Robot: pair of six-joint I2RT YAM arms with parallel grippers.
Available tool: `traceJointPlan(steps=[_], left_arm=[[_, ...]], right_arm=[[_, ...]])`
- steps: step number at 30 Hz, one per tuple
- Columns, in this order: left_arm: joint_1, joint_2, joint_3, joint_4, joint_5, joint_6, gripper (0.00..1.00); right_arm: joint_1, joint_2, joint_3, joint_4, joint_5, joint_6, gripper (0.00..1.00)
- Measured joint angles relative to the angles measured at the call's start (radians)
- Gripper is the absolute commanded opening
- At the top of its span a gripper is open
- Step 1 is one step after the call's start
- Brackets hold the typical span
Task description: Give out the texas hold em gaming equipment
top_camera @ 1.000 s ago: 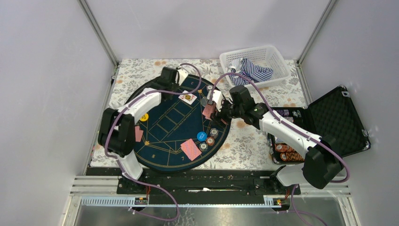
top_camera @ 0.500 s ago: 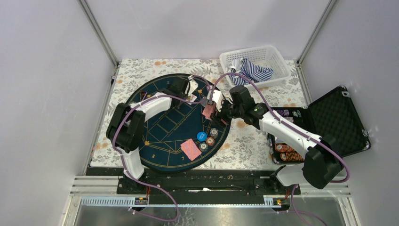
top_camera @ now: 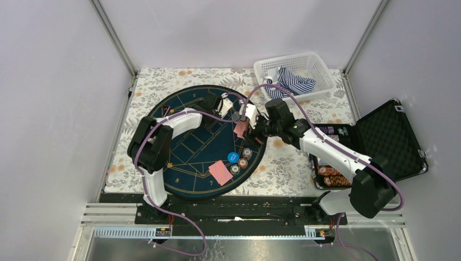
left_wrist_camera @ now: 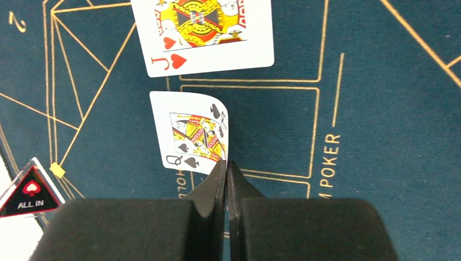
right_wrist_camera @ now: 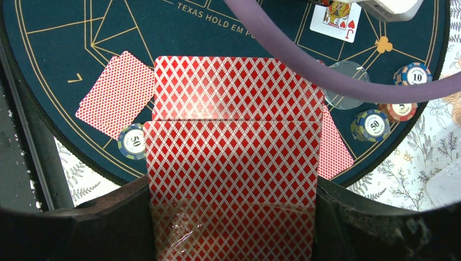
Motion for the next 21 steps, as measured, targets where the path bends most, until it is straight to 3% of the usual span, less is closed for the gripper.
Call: traceJointPlan(steps=[11,14,21], left_arm=[[-0.008,0.011,0.000,-0.005,0.079,-0.021,0.28],[-0.007,0.011,0.000,-0.014,0.107,-0.031,0.39],[0.022,-0.006,0.001,-0.076,0.246,-0.085,0.52]], right_arm=[[0.000,0.000,0.000,0.000,0.000,0.000,0.00],[0.000,0.000,0.000,0.000,0.000,0.000,0.00],[0.000,0.000,0.000,0.000,0.000,0.000,0.00]])
